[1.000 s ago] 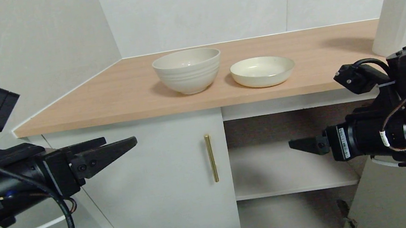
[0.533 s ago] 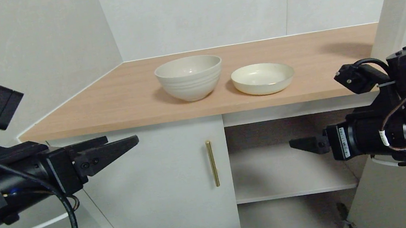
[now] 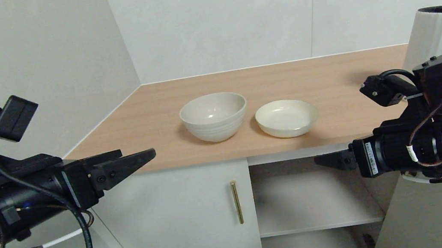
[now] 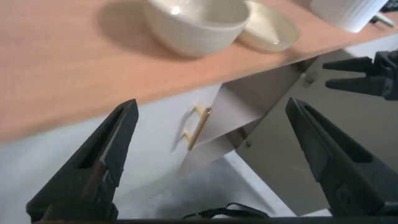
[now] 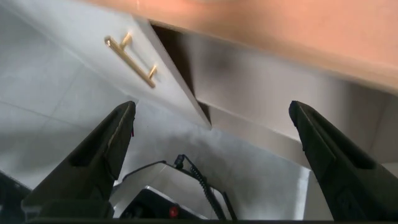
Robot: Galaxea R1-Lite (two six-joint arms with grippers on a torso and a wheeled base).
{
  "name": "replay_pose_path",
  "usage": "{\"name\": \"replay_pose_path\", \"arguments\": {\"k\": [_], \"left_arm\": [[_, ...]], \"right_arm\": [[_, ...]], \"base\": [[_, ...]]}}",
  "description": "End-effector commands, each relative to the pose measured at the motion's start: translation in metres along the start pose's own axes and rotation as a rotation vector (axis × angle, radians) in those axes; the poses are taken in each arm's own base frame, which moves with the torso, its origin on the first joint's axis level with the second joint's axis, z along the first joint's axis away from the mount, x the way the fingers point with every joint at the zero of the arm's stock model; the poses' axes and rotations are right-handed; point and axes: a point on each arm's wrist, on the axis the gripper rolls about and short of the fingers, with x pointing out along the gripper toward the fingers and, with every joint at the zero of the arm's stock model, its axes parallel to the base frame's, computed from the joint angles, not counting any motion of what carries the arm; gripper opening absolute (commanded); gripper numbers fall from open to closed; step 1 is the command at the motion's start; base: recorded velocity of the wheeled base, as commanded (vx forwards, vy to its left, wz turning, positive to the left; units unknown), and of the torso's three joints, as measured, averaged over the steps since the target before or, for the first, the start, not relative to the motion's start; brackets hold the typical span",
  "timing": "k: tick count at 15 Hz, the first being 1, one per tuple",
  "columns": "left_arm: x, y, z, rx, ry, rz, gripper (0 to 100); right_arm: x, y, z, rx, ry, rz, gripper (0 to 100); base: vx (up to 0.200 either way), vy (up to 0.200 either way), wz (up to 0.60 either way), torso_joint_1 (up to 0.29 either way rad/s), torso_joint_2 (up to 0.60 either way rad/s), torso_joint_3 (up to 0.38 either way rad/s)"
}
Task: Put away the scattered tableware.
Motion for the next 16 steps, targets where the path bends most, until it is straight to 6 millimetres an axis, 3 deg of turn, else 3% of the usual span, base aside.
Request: {"name": "replay_pose_path", "arguments": {"k": [1, 7, 13, 16], "left_arm": [[0.002, 0.001, -0.001, -0.004, 0.008, 0.002, 100], [0.007, 0.004, -0.005, -0.013, 0.031, 0.009, 100], [0.016, 0.007, -0.003, -0.022, 0.052, 0.012, 100], [0.026, 0.006, 0.013, -0.087, 0.093, 0.021, 100]], "right_arm": [[0.003, 0.000, -0.001, -0.001, 0.009, -0.001, 100], [0.004, 0.000, -0.001, -0.001, 0.011, -0.002, 100], [0.012, -0.001, -0.001, -0.042, 0.019, -0.009, 100], [0.026, 0.002, 0.019, -0.033, -0.028, -0.007, 100]], "base": [[0.000, 0.000, 0.00, 0.183, -0.47, -0.281], [0.000, 0.000, 0.00, 0.209, -0.47, -0.279], [0.000, 0.000, 0.00, 0.045, -0.10, -0.056], [0.000, 0.000, 0.00, 0.000, 0.00, 0.000]]}}
